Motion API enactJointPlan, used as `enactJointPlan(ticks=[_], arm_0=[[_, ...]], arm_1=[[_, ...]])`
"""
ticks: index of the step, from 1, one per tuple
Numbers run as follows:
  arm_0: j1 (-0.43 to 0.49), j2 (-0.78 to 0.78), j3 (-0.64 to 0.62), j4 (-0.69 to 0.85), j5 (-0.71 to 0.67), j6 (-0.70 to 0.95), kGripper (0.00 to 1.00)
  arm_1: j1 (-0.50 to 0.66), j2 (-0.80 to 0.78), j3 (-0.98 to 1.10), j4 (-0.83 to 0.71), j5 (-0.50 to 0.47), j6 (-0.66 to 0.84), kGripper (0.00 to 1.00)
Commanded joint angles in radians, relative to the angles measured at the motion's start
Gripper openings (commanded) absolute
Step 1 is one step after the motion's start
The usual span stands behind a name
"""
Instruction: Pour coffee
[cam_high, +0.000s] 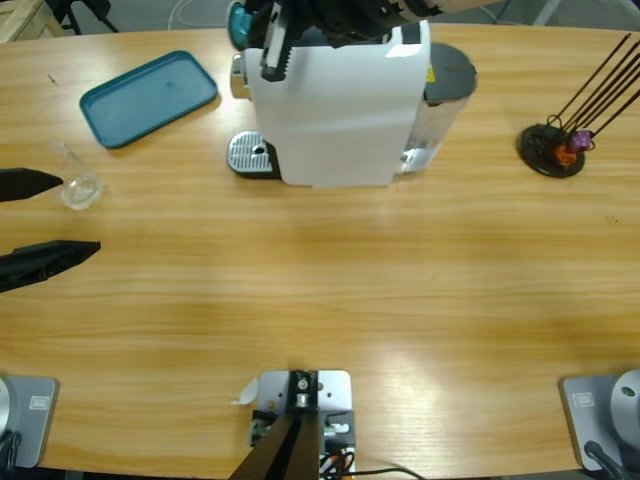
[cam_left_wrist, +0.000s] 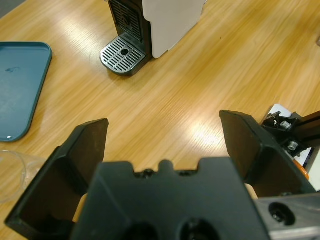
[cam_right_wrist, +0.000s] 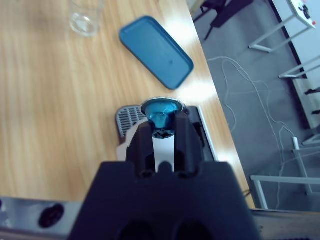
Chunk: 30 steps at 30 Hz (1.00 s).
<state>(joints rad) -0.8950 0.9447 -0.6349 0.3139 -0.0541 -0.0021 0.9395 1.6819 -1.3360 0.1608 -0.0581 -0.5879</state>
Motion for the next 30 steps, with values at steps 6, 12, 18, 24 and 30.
enactJointPlan(ticks=[6,12,18,24,30], arm_0=[[0.007,-0.056,0.055,0.005,0.013,-0.013,0.964],[0.007,-0.063,0.067,0.004,0.013,-0.015,0.964],[0.007,-0.066,0.078,0.000,0.014,-0.016,0.964],[0.007,-0.074,0.080,-0.001,0.016,-0.016,0.964],[0.007,-0.076,0.080,-0.001,0.019,-0.016,0.964]], arm_1=[[-0.073,0.124,-0.063,-0.020,-0.068,-0.024,0.000],[-0.079,0.114,-0.053,-0.014,-0.066,-0.024,0.000],[-0.079,0.108,-0.023,-0.003,-0.034,-0.004,0.000],[-0.079,0.119,-0.002,-0.003,-0.029,0.006,0.000],[-0.079,0.131,0.003,-0.003,-0.011,0.022,0.000]])
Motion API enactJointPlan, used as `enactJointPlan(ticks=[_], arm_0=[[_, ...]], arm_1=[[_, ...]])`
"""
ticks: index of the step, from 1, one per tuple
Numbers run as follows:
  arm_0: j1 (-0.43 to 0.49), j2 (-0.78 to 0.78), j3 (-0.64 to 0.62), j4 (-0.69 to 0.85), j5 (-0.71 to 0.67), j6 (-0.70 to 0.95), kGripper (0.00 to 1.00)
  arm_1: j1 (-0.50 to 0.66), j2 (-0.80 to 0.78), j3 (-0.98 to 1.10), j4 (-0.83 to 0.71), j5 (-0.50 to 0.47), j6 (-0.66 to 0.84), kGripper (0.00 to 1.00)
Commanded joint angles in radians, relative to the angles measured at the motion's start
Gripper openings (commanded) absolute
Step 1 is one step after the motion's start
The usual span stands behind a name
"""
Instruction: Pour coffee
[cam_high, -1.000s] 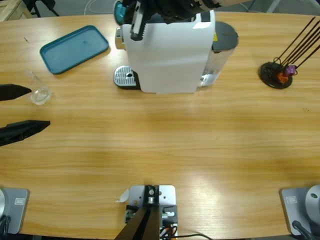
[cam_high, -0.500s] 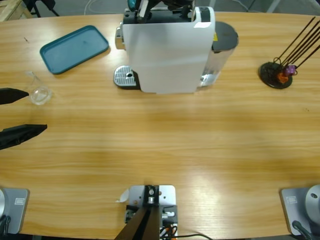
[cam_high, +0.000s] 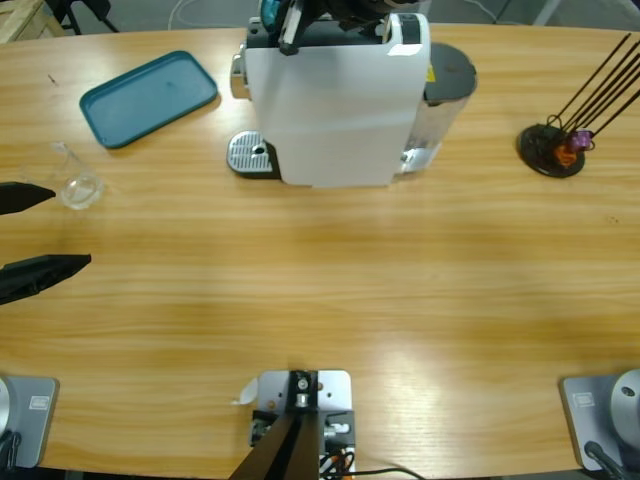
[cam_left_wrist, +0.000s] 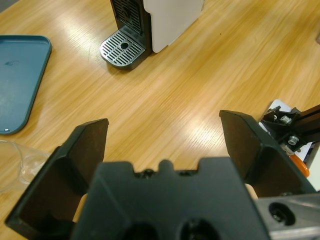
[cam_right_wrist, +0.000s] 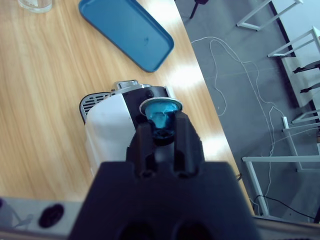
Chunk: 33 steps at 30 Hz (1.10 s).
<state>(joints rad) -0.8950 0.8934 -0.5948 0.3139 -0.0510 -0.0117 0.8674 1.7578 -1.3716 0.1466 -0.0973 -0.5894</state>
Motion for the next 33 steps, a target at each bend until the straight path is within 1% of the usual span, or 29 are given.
enactJointPlan(ticks=[1,10,11,12,13,14,15,17,18,19,28,30,31,32,33], arm_0=[[0.007,-0.025,0.040,-0.001,0.018,-0.007,0.964],[0.007,-0.031,0.035,-0.004,0.039,-0.005,0.964],[0.007,-0.031,0.036,-0.004,0.039,-0.005,0.964],[0.007,-0.032,0.036,-0.004,0.039,-0.005,0.964],[0.007,-0.033,0.036,-0.004,0.039,-0.005,0.964],[0.007,-0.033,0.035,-0.004,0.039,-0.005,0.964],[0.007,-0.033,0.035,-0.004,0.039,-0.005,0.964],[0.007,-0.033,0.035,-0.004,0.039,-0.005,0.964],[0.007,-0.032,0.035,-0.004,0.039,-0.005,0.964],[0.007,-0.031,0.035,-0.004,0.039,-0.005,0.964],[0.007,-0.025,0.029,-0.004,0.039,-0.005,0.964],[0.007,-0.021,0.027,-0.006,0.039,-0.005,0.964],[0.007,-0.019,0.026,-0.007,0.039,-0.005,0.964],[0.007,-0.017,0.025,-0.007,0.039,-0.005,0.964],[0.007,-0.017,0.022,-0.007,0.039,-0.005,0.964]], arm_1=[[-0.007,0.057,0.039,0.011,0.031,0.026,0.000],[-0.007,0.058,0.058,0.011,0.039,0.037,0.000],[-0.007,0.056,0.060,0.015,0.037,0.037,0.099],[-0.007,0.054,0.060,0.019,0.037,0.037,0.278],[-0.007,0.054,0.060,0.019,0.036,0.037,0.318],[-0.007,0.052,0.060,0.019,0.034,0.037,0.322],[-0.007,0.052,0.060,0.019,0.033,0.037,0.428],[-0.007,0.050,0.058,0.019,0.030,0.037,0.860],[-0.007,0.046,0.058,0.019,0.032,0.037,0.962],[-0.007,0.044,0.058,0.019,0.031,0.037,0.992],[-0.007,-0.009,0.061,0.017,-0.011,0.037,0.996],[-0.007,-0.024,0.064,0.016,-0.012,0.040,0.984],[-0.007,-0.032,0.065,0.012,-0.011,0.048,0.960],[-0.007,-0.046,0.065,0.006,-0.005,0.071,0.780],[-0.001,-0.062,0.066,0.004,0.005,0.099,0.560]])
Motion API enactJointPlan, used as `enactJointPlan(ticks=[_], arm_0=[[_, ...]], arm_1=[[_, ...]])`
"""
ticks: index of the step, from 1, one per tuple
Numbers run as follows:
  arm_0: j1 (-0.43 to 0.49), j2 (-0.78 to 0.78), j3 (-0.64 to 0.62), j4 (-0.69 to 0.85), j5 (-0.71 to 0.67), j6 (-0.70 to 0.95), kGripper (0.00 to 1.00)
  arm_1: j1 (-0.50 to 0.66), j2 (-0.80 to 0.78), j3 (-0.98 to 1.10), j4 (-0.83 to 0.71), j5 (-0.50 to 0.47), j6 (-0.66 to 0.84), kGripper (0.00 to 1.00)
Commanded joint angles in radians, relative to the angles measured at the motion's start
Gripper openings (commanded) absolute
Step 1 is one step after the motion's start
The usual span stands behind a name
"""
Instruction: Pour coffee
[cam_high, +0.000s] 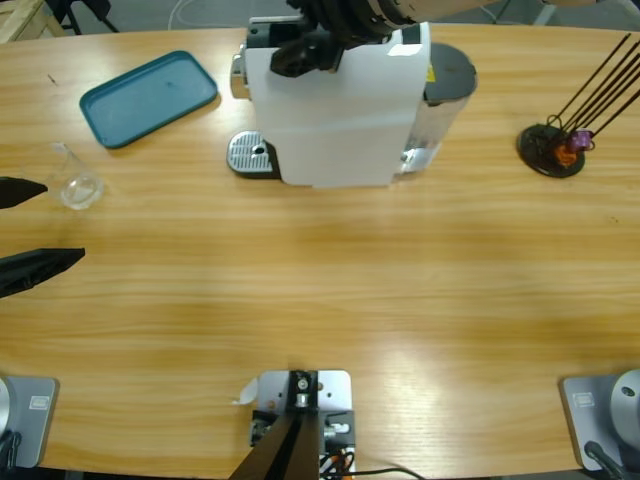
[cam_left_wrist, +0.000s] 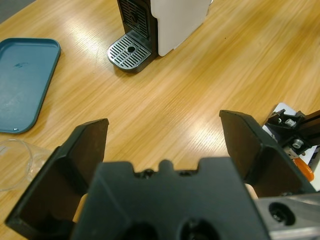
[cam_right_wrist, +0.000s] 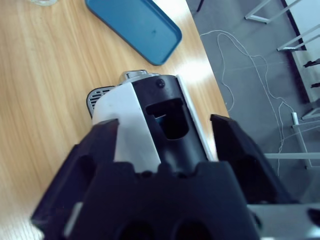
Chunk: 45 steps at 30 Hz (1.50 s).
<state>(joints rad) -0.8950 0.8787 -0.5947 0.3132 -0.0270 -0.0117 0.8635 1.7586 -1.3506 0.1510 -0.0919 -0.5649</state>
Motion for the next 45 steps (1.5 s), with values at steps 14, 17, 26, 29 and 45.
enactJointPlan(ticks=[14,17,26,29,45], arm_0=[[0.007,0.021,-0.030,-0.005,0.007,-0.005,0.964],[0.007,0.023,-0.041,-0.003,0.001,-0.005,0.964],[0.007,0.017,-0.078,0.045,-0.004,-0.005,0.964],[0.006,0.005,-0.085,0.068,-0.004,-0.004,0.964],[0.007,-0.017,-0.076,0.093,-0.007,-0.005,0.964]], arm_1=[[0.135,-0.446,0.370,0.068,-0.048,0.834,0.000],[0.135,-0.456,0.373,0.053,-0.237,0.997,0.000],[0.032,-0.187,0.280,-0.270,-0.456,1.245,0.000],[0.020,-0.140,0.242,-0.303,-0.456,1.315,0.000],[0.088,-0.054,0.121,-0.350,-0.446,1.392,0.000]])
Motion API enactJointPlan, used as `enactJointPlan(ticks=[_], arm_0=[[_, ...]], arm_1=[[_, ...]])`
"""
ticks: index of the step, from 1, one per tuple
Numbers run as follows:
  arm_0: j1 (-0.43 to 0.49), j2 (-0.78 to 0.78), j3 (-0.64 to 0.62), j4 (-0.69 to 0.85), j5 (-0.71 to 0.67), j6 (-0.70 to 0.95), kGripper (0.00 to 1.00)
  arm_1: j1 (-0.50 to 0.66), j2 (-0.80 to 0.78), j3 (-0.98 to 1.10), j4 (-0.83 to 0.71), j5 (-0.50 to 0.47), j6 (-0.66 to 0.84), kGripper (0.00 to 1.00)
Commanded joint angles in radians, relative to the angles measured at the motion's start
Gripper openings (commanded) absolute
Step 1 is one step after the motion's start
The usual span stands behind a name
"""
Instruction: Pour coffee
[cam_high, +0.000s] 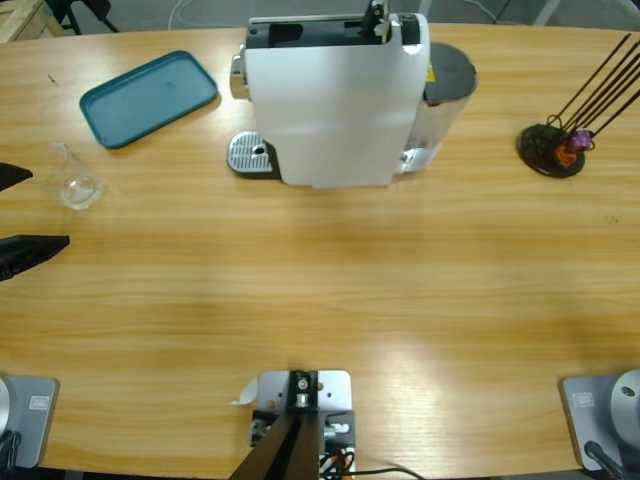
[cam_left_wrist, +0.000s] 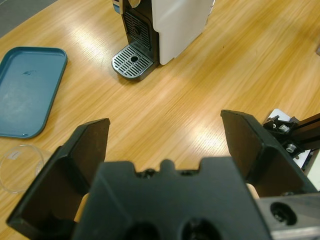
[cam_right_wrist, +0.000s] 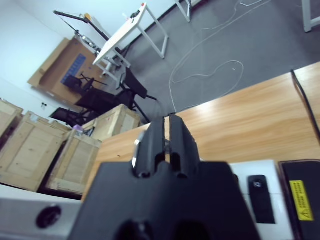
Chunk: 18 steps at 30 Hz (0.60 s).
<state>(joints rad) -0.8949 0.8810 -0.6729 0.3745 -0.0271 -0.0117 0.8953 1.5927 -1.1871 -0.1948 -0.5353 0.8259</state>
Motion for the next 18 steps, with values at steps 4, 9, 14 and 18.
enactJointPlan(ticks=[4,9,14,18], arm_0=[[0.006,-0.034,-0.017,0.062,-0.005,-0.005,0.964],[0.006,-0.017,-0.031,0.060,-0.004,-0.004,0.964],[0.006,-0.015,-0.036,0.055,-0.004,-0.002,0.964],[0.007,-0.016,-0.034,0.055,-0.002,-0.002,0.964]], arm_1=[[0.065,0.163,-0.054,0.004,0.016,-0.002,0.000],[0.097,0.210,-0.055,0.017,0.035,-0.018,0.000],[0.114,0.258,-0.060,0.071,0.041,-0.024,0.000],[0.115,0.291,-0.062,0.072,0.048,-0.030,0.000]])
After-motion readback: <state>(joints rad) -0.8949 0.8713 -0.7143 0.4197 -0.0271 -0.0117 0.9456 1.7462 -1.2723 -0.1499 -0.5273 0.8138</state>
